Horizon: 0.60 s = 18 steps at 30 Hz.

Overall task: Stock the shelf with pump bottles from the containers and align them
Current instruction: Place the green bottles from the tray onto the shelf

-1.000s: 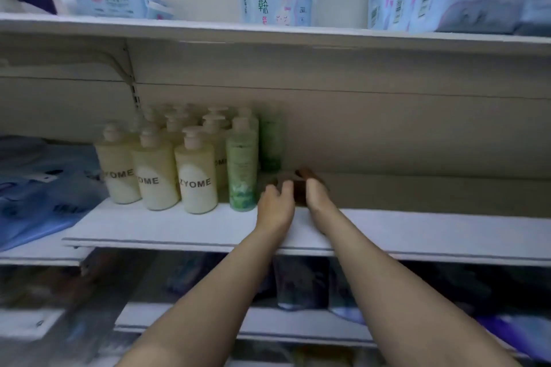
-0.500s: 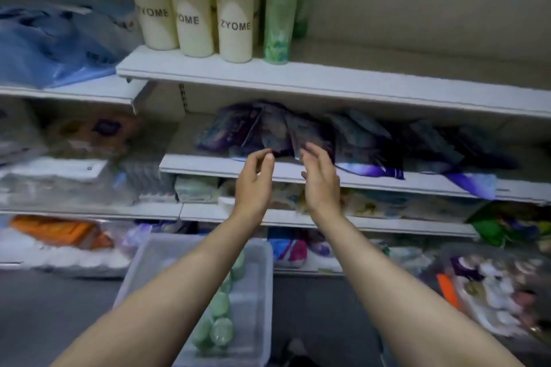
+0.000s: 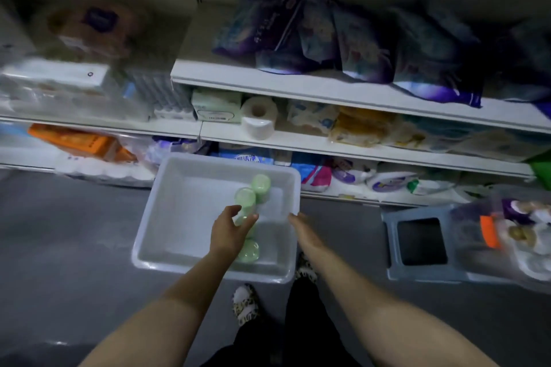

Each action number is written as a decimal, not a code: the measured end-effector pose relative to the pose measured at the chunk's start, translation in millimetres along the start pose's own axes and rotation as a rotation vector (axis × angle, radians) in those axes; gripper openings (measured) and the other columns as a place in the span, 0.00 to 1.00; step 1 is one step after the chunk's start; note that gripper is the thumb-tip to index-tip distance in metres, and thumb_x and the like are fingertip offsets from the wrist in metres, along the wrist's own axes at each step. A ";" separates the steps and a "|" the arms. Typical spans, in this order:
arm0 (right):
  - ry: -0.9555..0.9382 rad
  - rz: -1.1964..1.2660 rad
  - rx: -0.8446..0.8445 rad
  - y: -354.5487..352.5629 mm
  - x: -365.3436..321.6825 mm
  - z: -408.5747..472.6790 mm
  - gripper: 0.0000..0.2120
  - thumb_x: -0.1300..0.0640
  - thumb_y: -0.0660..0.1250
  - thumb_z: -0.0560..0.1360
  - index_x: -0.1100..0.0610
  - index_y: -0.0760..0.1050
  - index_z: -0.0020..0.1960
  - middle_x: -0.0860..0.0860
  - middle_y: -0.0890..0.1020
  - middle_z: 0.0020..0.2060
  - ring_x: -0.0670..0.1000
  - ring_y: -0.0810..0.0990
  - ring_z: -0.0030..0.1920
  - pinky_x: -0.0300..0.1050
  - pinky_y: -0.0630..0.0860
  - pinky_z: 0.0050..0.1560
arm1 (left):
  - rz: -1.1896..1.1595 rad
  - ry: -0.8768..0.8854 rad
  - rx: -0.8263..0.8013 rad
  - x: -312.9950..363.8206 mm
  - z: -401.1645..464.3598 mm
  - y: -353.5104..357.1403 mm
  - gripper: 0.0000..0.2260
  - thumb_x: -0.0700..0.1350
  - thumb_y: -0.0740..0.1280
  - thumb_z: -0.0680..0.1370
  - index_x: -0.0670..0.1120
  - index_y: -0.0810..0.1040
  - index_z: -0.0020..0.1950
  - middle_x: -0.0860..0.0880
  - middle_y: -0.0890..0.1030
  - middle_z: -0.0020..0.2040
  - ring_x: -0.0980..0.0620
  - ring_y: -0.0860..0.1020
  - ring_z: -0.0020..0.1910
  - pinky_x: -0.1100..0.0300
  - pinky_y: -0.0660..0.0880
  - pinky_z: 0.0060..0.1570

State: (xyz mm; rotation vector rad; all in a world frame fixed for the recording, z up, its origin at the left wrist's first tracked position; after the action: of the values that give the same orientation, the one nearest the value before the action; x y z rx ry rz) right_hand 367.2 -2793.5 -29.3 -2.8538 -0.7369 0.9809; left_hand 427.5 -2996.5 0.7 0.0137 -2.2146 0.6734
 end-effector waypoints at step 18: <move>0.096 0.043 0.018 23.0 48.3 38.9 0.34 0.42 0.63 0.80 0.52 0.56 0.80 0.52 0.67 0.75 0.51 0.69 0.70 0.44 0.65 0.65 | 0.167 -0.100 -0.088 -65.9 32.1 22.3 0.29 0.55 0.76 0.72 0.53 0.73 0.70 0.49 0.80 0.63 0.43 0.76 0.63 0.48 0.70 0.65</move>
State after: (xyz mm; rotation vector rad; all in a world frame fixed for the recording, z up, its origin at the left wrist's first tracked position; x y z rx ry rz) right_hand 387.3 -2796.9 -92.2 -2.8890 -0.6578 0.8429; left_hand 444.7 -3006.0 -73.3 -0.1882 -2.3587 0.6774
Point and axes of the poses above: each hand's wrist, its own z-axis towards the middle knuckle, its own y-axis out of the palm, x = y × z, the point moved 9 cm from there along z, towards the middle knuckle
